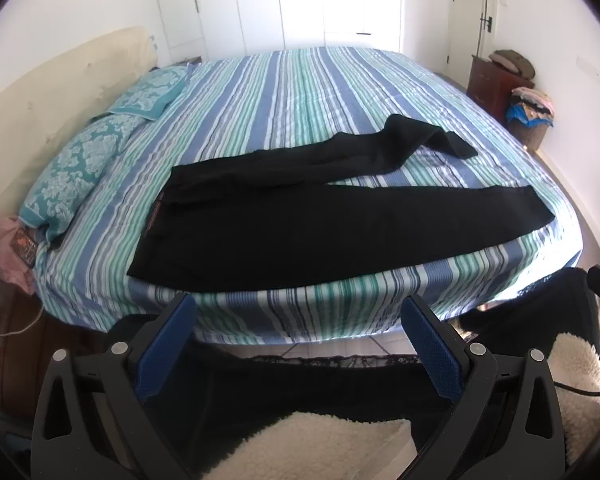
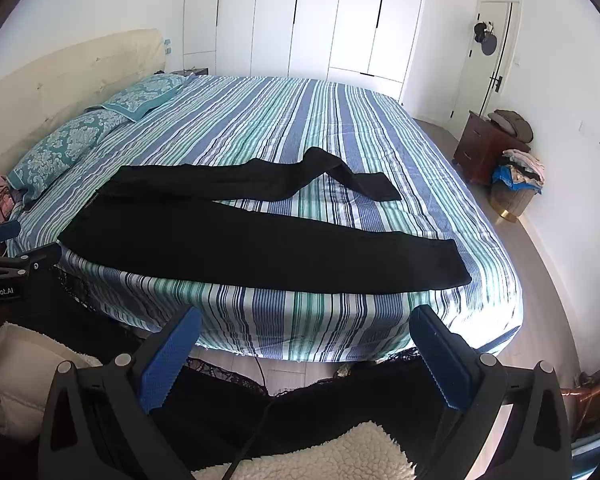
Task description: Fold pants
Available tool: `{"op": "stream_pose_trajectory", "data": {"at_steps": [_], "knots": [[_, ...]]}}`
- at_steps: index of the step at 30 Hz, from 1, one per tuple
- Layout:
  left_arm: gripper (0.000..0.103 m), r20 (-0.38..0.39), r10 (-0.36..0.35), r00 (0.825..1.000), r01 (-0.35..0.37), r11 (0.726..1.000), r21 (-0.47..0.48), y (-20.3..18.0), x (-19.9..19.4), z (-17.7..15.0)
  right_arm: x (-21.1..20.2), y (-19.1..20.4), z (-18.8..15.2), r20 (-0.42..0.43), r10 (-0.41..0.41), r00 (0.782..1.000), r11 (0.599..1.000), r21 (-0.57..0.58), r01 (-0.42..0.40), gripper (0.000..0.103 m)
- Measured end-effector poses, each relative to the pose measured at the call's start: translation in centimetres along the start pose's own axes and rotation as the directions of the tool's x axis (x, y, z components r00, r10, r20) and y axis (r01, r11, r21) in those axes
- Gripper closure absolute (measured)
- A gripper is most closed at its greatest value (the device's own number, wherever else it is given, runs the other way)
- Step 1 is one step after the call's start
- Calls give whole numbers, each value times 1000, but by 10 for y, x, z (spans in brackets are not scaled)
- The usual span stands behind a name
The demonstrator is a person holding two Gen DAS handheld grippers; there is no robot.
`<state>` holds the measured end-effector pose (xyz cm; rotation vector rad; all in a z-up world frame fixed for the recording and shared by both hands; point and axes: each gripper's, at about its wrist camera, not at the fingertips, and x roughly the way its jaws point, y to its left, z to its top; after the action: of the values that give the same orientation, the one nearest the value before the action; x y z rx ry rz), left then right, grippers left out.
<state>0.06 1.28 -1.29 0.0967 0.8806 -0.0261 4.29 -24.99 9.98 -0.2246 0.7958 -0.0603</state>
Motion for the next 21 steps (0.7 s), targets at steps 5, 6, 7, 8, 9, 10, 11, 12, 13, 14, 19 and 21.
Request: {"op": "stream_pose_trajectory", "data": {"at_steps": [5, 6, 7, 8, 9, 10, 11, 12, 13, 14, 19, 21], "knots": [[1, 2, -1, 1000, 1, 1000, 5, -2, 1, 1, 2, -1, 1, -5, 0, 1000, 1000, 1, 0, 0], [1, 2, -1, 1000, 1, 1000, 7, -3, 1, 1, 2, -1, 1, -7, -1, 1000, 1000, 2, 1, 0], [1, 2, -1, 1000, 1, 1000, 7, -3, 1, 1, 3, -2, 1, -8, -1, 1000, 1000, 3, 1, 0], [1, 1, -2, 1000, 2, 1000, 8, -3, 1, 1, 3, -2, 1, -9, -1, 1000, 1000, 3, 1, 0], [1, 0, -3, 1000, 3, 1000, 11, -4, 2, 2, 3, -1, 1, -10, -2, 1000, 1000, 4, 2, 0], [1, 0, -4, 1000, 4, 1000, 12, -4, 2, 2, 3, -1, 1, -11, -1, 1000, 1000, 4, 1, 0], [1, -1, -5, 1000, 5, 1000, 14, -5, 2, 2, 4, -2, 1, -12, -1, 1000, 1000, 4, 1, 0], [1, 0, -5, 1000, 5, 1000, 15, -5, 2, 1, 4, -1, 1, -13, -1, 1000, 1000, 4, 1, 0], [1, 0, -5, 1000, 5, 1000, 14, -5, 2, 1, 4, -1, 1, -14, -1, 1000, 1000, 3, 1, 0], [1, 0, -5, 1000, 5, 1000, 13, -5, 2, 1, 4, -1, 1, -13, -1, 1000, 1000, 3, 1, 0], [1, 1, -6, 1000, 6, 1000, 14, -5, 2, 1, 4, 0, 1, -11, 0, 1000, 1000, -3, 0, 0], [1, 0, -5, 1000, 5, 1000, 14, -5, 2, 2, 5, 1, 1, -12, 1, 1000, 1000, -5, -1, 0]]}}
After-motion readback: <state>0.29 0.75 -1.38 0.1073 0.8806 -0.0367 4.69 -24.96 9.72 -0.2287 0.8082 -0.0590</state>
